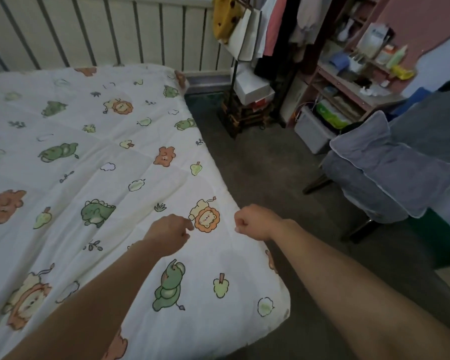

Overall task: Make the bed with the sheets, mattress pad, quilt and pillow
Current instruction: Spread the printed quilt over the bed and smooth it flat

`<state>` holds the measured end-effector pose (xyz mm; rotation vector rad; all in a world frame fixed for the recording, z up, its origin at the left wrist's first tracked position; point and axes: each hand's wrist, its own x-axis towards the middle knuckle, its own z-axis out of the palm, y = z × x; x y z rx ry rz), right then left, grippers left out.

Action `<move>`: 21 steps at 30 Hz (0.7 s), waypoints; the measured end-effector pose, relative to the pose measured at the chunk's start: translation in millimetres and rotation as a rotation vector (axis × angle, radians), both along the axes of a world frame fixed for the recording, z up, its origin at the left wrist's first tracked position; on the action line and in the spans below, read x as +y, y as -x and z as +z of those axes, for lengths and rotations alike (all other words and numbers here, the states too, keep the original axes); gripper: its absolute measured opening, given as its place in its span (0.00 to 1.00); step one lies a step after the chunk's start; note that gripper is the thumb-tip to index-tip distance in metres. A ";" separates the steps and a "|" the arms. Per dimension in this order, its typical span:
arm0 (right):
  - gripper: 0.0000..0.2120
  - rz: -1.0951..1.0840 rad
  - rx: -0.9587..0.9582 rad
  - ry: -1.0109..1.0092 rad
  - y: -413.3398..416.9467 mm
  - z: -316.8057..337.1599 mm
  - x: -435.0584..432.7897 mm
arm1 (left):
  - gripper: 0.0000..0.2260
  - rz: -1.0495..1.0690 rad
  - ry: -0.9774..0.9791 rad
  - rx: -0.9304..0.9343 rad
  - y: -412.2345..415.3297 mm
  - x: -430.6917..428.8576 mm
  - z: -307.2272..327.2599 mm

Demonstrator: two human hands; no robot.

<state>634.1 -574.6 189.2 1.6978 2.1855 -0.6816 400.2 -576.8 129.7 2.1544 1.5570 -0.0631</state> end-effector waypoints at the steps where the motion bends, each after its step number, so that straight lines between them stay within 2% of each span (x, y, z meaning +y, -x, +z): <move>1: 0.08 0.022 -0.015 0.018 -7.5 -2.9 8.8 | 0.13 0.018 -0.012 -0.001 -6.9 6.1 -0.4; 6: 0.09 0.161 -0.017 0.062 -35.0 -24.5 58.9 | 0.13 0.176 -0.008 -0.023 -36.1 24.6 -8.4; 11: 0.09 0.458 -0.022 0.122 -58.5 -62.2 108.3 | 0.14 0.443 0.051 0.027 -78.2 21.7 -38.6; 16: 0.07 0.783 -0.032 0.129 -79.9 -91.9 137.5 | 0.14 0.767 0.114 0.040 -146.7 -11.6 -56.6; 21: 0.06 1.039 0.027 0.151 -87.9 -97.4 116.6 | 0.13 1.037 0.127 0.010 -210.0 -67.0 -67.8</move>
